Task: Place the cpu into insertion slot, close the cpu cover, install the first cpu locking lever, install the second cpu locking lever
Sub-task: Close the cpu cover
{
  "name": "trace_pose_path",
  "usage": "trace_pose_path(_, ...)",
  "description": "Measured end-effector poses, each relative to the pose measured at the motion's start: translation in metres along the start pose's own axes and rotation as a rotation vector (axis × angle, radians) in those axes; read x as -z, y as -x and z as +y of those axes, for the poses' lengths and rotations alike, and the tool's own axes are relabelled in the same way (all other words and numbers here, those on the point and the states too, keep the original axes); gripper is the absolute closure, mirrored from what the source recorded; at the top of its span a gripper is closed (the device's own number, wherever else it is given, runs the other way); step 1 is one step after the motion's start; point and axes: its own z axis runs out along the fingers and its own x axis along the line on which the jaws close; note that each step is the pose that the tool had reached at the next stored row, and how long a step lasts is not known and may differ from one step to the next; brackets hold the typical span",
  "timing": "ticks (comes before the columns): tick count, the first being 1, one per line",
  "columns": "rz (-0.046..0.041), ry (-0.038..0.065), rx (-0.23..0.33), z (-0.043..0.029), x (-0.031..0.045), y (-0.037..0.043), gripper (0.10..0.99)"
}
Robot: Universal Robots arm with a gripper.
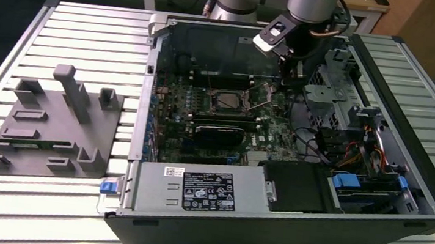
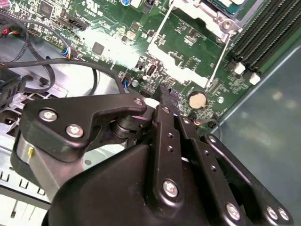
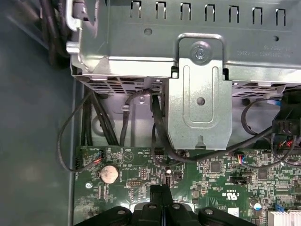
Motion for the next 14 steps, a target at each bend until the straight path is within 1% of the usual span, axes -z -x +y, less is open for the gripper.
trace_pose_path(5,-0.0088,0.000,0.000,-0.0003,-0.0089,-0.0004,0.980)
trace_pose_path(8,-0.0115,0.000,0.001,-0.0005,-0.0133,-0.0005,0.980)
trace_pose_path(14,-0.0120,0.000,0.001,-0.0006,-0.0142,-0.0005,0.980)
